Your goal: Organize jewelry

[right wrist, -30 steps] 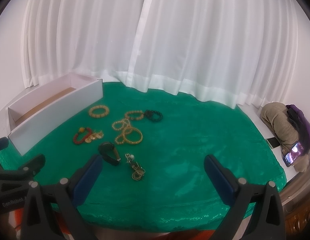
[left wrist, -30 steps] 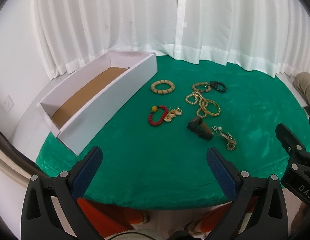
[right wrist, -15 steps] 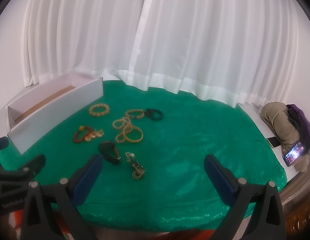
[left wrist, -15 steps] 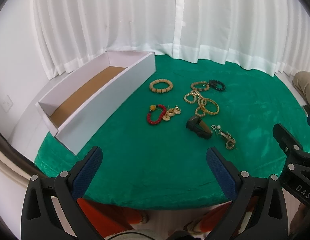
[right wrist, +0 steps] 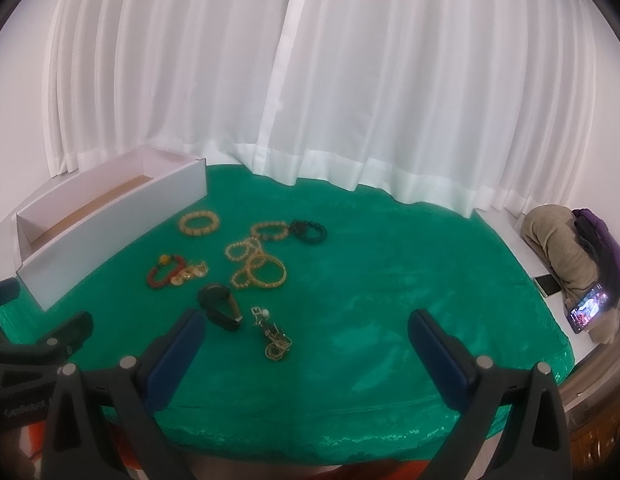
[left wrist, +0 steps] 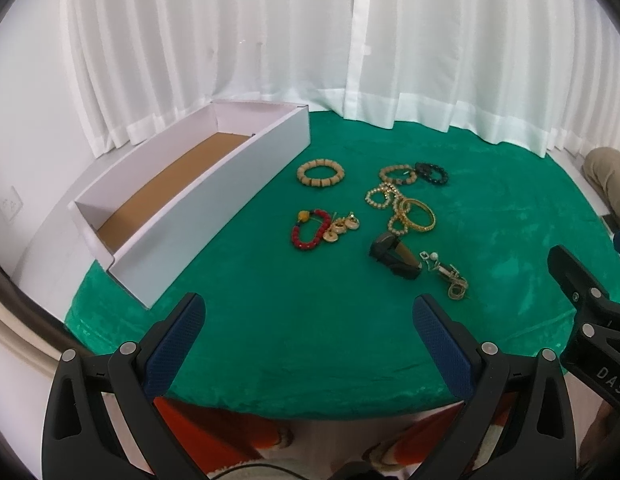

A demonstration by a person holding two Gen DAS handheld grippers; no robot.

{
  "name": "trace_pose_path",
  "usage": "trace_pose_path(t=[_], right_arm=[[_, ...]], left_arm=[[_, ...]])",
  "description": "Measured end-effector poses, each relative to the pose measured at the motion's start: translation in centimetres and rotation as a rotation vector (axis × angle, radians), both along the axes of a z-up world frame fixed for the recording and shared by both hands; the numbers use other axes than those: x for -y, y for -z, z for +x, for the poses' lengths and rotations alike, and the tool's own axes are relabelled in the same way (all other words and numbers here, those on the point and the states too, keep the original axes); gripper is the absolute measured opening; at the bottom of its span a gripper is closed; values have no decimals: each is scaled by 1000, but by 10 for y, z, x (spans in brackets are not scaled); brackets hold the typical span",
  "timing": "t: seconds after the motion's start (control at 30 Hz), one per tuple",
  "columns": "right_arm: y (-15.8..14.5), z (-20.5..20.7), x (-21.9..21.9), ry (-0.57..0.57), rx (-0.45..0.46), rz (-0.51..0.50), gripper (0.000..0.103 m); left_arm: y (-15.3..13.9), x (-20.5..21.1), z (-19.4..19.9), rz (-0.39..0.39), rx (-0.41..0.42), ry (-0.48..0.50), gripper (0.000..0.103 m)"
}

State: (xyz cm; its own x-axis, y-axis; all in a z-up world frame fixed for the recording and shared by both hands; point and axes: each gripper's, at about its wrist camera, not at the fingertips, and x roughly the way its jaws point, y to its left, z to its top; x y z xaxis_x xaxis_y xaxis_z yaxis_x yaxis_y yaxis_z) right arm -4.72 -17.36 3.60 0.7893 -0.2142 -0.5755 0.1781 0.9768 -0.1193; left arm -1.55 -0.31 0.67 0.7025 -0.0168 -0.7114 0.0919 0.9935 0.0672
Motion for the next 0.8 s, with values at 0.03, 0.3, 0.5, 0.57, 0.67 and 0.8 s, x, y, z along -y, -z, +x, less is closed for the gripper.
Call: trace_pose_path(t=[0.03, 0.3, 0.5, 0.57, 0.67, 0.8], right_arm=[[0, 0, 0, -1, 1, 1, 103], [1, 3, 0, -43, 0, 41, 103], [1, 4, 6, -41, 2, 78, 103], [1, 2, 6, -31, 5, 62, 103], [0, 0, 7, -31, 5, 61, 103], [-1, -1, 9, -37, 16, 83, 103]], left_arm=[[0, -1, 0, -1, 0, 0, 103], [0, -1, 0, 12, 4, -3, 103], [-1, -3, 2, 12, 2, 2, 103], [-1, -3, 3, 11, 3, 1, 103], [-1, -4, 3, 12, 3, 2, 103], [0, -3, 4, 13, -4, 15, 103]])
